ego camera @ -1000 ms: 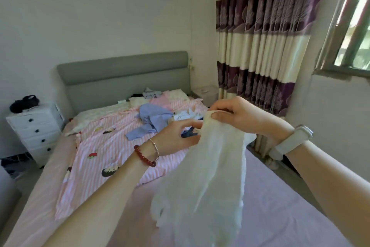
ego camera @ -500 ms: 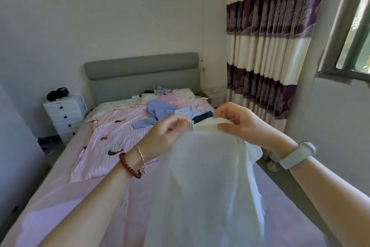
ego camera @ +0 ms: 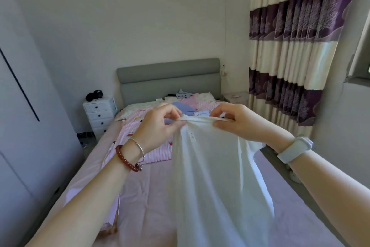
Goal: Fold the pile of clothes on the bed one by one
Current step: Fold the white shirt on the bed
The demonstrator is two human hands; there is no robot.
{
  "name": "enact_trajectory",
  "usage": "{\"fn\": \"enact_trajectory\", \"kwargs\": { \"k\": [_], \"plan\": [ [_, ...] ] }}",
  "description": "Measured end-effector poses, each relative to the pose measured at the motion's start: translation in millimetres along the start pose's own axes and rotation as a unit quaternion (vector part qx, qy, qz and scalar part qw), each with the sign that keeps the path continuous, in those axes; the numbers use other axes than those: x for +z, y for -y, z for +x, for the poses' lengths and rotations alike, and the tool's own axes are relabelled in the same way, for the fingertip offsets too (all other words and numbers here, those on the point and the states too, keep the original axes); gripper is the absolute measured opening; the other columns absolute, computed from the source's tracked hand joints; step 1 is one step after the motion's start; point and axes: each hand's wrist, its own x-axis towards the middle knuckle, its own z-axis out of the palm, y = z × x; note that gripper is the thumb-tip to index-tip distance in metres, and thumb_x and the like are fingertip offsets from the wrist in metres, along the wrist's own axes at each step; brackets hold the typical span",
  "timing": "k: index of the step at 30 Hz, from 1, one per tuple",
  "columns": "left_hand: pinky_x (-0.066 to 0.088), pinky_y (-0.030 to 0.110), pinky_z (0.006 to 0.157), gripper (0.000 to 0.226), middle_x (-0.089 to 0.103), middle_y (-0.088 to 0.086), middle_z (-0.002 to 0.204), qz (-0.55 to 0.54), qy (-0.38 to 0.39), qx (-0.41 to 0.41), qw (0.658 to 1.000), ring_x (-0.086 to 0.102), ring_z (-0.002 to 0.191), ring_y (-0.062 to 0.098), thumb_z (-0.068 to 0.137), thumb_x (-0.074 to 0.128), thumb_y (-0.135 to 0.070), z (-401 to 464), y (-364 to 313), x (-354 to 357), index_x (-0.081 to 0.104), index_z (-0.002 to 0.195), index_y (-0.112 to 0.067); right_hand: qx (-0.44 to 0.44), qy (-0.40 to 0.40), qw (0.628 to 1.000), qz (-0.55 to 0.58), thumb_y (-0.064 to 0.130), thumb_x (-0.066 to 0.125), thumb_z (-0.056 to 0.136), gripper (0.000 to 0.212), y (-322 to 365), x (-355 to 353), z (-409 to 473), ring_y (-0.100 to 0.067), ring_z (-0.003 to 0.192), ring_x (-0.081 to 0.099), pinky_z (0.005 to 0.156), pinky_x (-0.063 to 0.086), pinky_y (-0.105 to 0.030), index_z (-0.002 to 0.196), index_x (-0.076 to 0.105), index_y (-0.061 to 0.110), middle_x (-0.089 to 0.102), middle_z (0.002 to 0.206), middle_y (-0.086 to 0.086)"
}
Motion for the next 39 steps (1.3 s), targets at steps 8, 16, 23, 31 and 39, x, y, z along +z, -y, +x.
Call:
{"fn": "enact_trajectory", "kwargs": {
  "k": [8,16,23,31,39],
  "plan": [
    [0.032,0.014,0.052,0.030,0.035,-0.007,0.061,0.051,-0.077,0.016,0.996,0.038,0.051,0.001,0.092,0.054,-0.009,-20.8,6.4,-29.1,0.034,0.075,-0.024,0.047,-0.001,0.994,-0.095,0.008,0.054,0.087,0.011,-15.5,37.6,-0.1,-0.030,0.079,0.056,0.064,0.041,-0.022,0.095,0.060,0.003,0.063,0.088,-0.014],
    [0.035,0.009,0.058,0.027,0.046,-0.011,0.066,0.111,-0.021,0.009,0.994,0.046,0.060,-0.007,0.087,0.061,-0.010,-42.2,22.2,-64.4,0.041,0.077,-0.024,0.101,-0.069,0.992,0.009,0.010,0.064,0.085,0.010,-14.5,43.8,-8.7,-0.015,0.066,0.049,0.056,0.037,-0.017,0.083,0.056,0.016,0.056,0.075,-0.002],
    [0.034,0.010,0.059,0.019,0.056,-0.008,0.072,0.160,-0.062,0.000,0.985,0.049,0.063,-0.003,0.083,0.066,-0.008,-55.8,64.4,-88.4,0.050,0.084,-0.018,0.099,-0.020,0.963,0.249,0.001,0.060,0.086,0.032,13.8,52.8,-12.5,-0.009,0.076,0.063,0.071,0.053,-0.024,0.101,0.058,0.028,0.066,0.093,-0.001],
    [0.030,0.014,0.067,0.010,0.051,-0.002,0.082,0.206,-0.107,0.063,0.971,0.046,0.078,0.009,0.081,0.060,0.008,-76.0,92.4,-99.6,0.059,0.082,-0.002,0.087,0.015,0.936,0.341,0.044,0.077,0.068,0.034,19.7,71.4,-13.5,-0.024,0.072,0.053,0.062,0.048,-0.029,0.099,0.065,0.036,0.051,0.084,-0.015],
    [0.030,0.012,0.078,0.005,0.049,0.011,0.091,0.227,-0.191,0.062,0.953,0.046,0.087,0.016,0.078,0.068,-0.005,-80.1,102.9,-102.5,0.067,0.083,-0.004,0.068,-0.184,0.963,0.186,0.001,0.045,0.095,0.024,31.6,92.2,-1.7,-0.015,0.045,0.027,0.042,0.020,-0.022,0.084,0.055,0.020,0.038,0.060,-0.014]
  ]
}}
